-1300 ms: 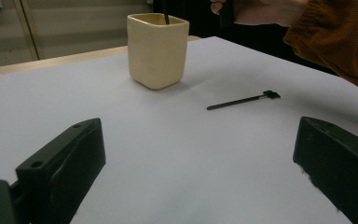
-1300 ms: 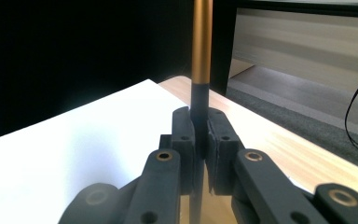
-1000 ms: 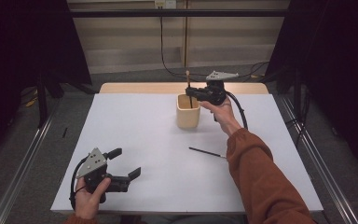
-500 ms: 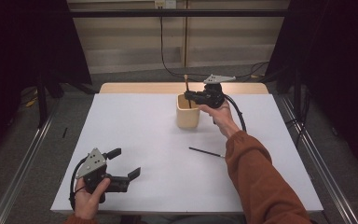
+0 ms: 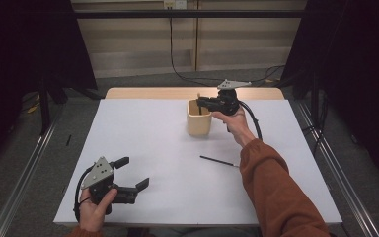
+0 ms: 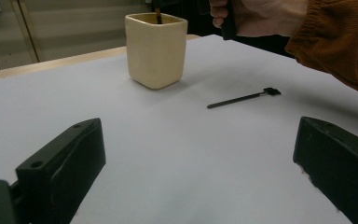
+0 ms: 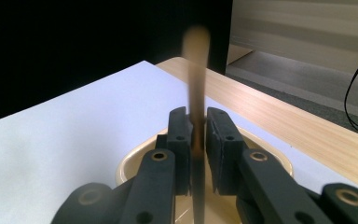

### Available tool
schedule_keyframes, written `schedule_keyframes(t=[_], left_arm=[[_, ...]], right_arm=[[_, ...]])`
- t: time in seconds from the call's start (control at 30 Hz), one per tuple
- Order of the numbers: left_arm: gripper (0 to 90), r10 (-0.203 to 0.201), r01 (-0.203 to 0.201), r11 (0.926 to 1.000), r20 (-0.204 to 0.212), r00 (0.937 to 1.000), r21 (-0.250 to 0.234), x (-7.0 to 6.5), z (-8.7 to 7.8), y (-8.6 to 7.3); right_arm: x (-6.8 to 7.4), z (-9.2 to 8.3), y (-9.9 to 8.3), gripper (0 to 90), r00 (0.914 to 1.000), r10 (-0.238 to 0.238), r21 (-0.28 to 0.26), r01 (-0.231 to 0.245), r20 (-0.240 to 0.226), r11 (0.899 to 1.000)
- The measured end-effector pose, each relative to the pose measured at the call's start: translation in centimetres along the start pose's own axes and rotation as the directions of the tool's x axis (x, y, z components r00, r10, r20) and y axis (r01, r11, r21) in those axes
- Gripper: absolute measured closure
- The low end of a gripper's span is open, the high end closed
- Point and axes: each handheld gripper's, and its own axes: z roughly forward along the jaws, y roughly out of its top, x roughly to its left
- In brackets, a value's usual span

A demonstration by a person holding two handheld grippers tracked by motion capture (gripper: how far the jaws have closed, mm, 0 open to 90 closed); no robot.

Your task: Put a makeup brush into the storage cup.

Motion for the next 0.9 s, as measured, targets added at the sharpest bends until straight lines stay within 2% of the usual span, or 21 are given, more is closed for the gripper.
schedule_keyframes(t=[0.1,0.23,0.3,0.37,0.47,0.53,0.7,0.9], left_arm=[[2.1,0.011,-0.011,0.9999,0.005,0.9999,0.002,0.0,-0.1,0.0],[2.1,0.012,-0.012,0.9999,0.001,0.9999,0.003,0.0,0.0,0.0],[2.1,0.011,-0.012,0.9999,0.001,0.9999,0.005,0.0,0.0,0.0],[2.1,0.010,-0.010,0.9999,0.002,0.9999,0.002,0.0,0.0,0.0],[2.1,0.009,-0.009,0.9999,0.001,1.0000,0.005,0.0,0.0,0.0],[2.1,0.011,-0.011,0.9999,-0.003,0.9999,0.012,0.0,0.0,0.0],[2.1,-0.002,0.002,0.9999,0.002,1.0000,0.011,0.1,0.1,-0.1],[2.1,-0.003,0.004,1.0000,-0.014,0.9999,0.004,0.1,0.0,0.0]], right_arm=[[-0.1,-0.2,0.0,75.4,1.0000,0.004,-0.004,-0.004,0.000,1.000],[-0.1,0.0,-0.2,65.7,0.9999,0.010,0.008,-0.010,-0.004,1.000],[0.0,-0.1,-0.1,56.7,0.9999,0.013,0.000,-0.013,-0.005,1.000],[0.1,-0.2,0.0,52.5,0.9999,0.011,-0.002,-0.011,-0.009,1.000],[0.1,-0.3,0.0,38.3,0.9998,0.016,0.002,-0.016,-0.010,1.000],[0.2,-0.4,0.0,36.4,0.9996,0.017,0.012,-0.017,-0.020,1.000],[0.7,-0.9,0.0,24.5,0.9994,0.011,0.003,-0.011,-0.033,1.000],[1.0,-2.0,0.2,11.4,0.9995,0.021,-0.008,-0.021,-0.025,1.000]])
